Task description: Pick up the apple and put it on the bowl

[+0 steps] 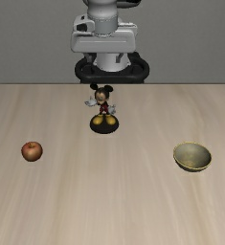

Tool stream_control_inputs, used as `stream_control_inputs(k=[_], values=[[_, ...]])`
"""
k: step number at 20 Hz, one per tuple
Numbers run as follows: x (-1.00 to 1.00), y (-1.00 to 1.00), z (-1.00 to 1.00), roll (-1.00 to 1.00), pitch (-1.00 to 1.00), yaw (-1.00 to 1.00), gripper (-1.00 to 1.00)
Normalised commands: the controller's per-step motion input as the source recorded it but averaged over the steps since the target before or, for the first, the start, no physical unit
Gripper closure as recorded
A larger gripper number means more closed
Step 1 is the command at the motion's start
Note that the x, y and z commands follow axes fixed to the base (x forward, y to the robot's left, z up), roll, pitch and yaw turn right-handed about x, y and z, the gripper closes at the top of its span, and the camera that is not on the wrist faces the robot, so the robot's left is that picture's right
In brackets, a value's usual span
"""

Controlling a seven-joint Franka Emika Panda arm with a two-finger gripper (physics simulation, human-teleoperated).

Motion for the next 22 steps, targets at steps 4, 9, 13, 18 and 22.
stream_control_inputs(k=[4, 9, 13, 18, 22], values=[[0.00, -1.00, 0.00, 0.00, 0.00, 0.00, -1.00], [0.00, -1.00, 0.00, 0.00, 0.00, 0.00, -1.00], [0.00, -1.00, 0.00, 0.00, 0.00, 0.00, -1.00], [0.00, -1.00, 0.00, 0.00, 0.00, 0.00, -1.00], [0.75, -0.25, 0.00, 0.00, 0.00, 0.00, -1.00]])
